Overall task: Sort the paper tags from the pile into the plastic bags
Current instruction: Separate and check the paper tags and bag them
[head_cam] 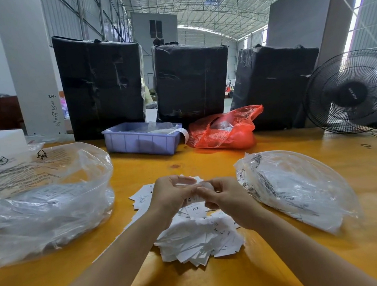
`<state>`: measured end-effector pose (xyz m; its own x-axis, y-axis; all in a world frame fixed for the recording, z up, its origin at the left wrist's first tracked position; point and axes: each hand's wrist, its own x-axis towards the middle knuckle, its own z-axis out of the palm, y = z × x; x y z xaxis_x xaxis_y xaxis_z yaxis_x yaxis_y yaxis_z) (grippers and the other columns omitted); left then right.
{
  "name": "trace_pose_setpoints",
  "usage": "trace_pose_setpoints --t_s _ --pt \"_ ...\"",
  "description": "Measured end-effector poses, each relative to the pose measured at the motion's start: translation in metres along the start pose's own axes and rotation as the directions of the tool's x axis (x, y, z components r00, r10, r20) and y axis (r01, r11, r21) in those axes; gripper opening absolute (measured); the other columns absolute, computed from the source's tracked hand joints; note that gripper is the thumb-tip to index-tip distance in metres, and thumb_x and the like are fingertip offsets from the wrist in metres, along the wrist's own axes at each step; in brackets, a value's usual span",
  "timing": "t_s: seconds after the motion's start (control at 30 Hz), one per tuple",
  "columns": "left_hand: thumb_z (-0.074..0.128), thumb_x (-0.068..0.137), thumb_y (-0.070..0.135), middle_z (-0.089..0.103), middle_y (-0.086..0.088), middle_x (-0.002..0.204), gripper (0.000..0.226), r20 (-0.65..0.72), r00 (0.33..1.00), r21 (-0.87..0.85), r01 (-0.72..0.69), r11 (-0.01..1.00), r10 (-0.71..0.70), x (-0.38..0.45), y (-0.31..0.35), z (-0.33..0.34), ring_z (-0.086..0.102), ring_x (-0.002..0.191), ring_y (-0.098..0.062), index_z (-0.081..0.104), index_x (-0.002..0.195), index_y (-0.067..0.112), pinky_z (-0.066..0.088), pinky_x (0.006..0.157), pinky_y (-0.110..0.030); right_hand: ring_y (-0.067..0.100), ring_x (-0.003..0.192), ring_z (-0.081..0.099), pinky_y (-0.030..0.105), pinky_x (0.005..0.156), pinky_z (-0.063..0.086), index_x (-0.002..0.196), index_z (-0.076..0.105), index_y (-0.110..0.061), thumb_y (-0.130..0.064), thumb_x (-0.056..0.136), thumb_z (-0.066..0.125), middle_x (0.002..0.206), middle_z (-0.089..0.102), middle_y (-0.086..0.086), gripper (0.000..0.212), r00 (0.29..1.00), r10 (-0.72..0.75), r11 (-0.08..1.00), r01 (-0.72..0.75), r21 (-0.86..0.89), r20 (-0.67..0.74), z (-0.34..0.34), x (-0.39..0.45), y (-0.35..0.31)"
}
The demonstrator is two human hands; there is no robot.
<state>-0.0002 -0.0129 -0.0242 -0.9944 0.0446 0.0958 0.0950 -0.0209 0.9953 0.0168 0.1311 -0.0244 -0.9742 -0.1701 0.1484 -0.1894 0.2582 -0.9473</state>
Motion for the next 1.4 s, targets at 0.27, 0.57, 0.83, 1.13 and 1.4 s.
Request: trace_pose_setpoints --t_s 0.27,0.57,0.83,1.13,1.4 --pt "0.078 0.075 0.008 0.069 -0.014 0.083 0.011 -0.211 0.978 -0.186 -0.029 0.982 -0.011 0.002 -0.006 0.007 0.067 0.074 -0.022 0.068 0.08 0.009 0.05 0.059 -0.024 0.016 0.069 0.062 0.025 0.065 0.054 0.135 0.044 0.0 -0.014 0.09 0.061 0.098 0.06 0.015 0.05 0.994 0.06 0.982 -0.042 0.184 -0.09 0.005 0.003 0.0" --pt "0.072 0.078 -0.001 0.065 -0.008 0.072 0.013 -0.25 0.96 -0.412 0.013 0.911 -0.127 -0.001 -0.007 0.017 0.062 0.061 -0.016 0.063 0.076 0.009 0.046 0.042 -0.015 0.026 0.074 0.067 0.041 0.072 0.055 0.105 0.067 -0.006 -0.024 0.094 0.056 0.097 0.063 0.015 0.023 0.959 -0.27 0.914 0.226 -0.337 -0.089 0.023 -0.002 -0.001" --pt "0.07 0.08 0.003 0.064 -0.012 0.074 0.009 -0.117 0.961 -0.552 0.147 0.821 -0.251 -0.003 -0.004 0.018 0.061 0.066 -0.021 0.063 0.086 0.004 0.051 0.052 -0.025 0.004 0.056 0.06 0.024 0.061 0.051 0.107 0.071 -0.007 -0.005 0.089 0.061 0.069 0.067 -0.008 0.021 0.958 -0.186 0.979 0.164 -0.118 -0.219 0.014 0.002 0.002" --pt "0.074 0.08 0.025 0.069 -0.002 0.07 0.014 0.081 0.988 0.098 0.122 0.988 -0.131 -0.002 0.006 -0.004 0.054 0.048 -0.007 0.072 0.083 0.012 0.037 0.047 -0.019 0.006 0.059 0.054 0.013 0.055 0.048 0.113 0.066 -0.002 -0.003 0.092 0.057 0.075 0.064 0.0 0.024 0.977 -0.075 0.995 0.06 -0.078 -0.2 -0.016 0.005 0.002" --pt "0.079 0.075 0.017 0.068 -0.004 0.059 0.02 -0.05 0.994 0.109 0.102 0.989 -0.097 0.0 -0.001 -0.004 0.057 0.049 -0.01 0.073 0.081 -0.001 0.04 0.048 -0.021 0.004 0.056 0.056 0.009 0.047 0.041 0.09 0.073 -0.005 -0.004 0.089 0.06 0.068 0.065 -0.002 0.013 0.941 -0.106 0.992 0.077 -0.1 -0.32 -0.012 0.007 0.003"
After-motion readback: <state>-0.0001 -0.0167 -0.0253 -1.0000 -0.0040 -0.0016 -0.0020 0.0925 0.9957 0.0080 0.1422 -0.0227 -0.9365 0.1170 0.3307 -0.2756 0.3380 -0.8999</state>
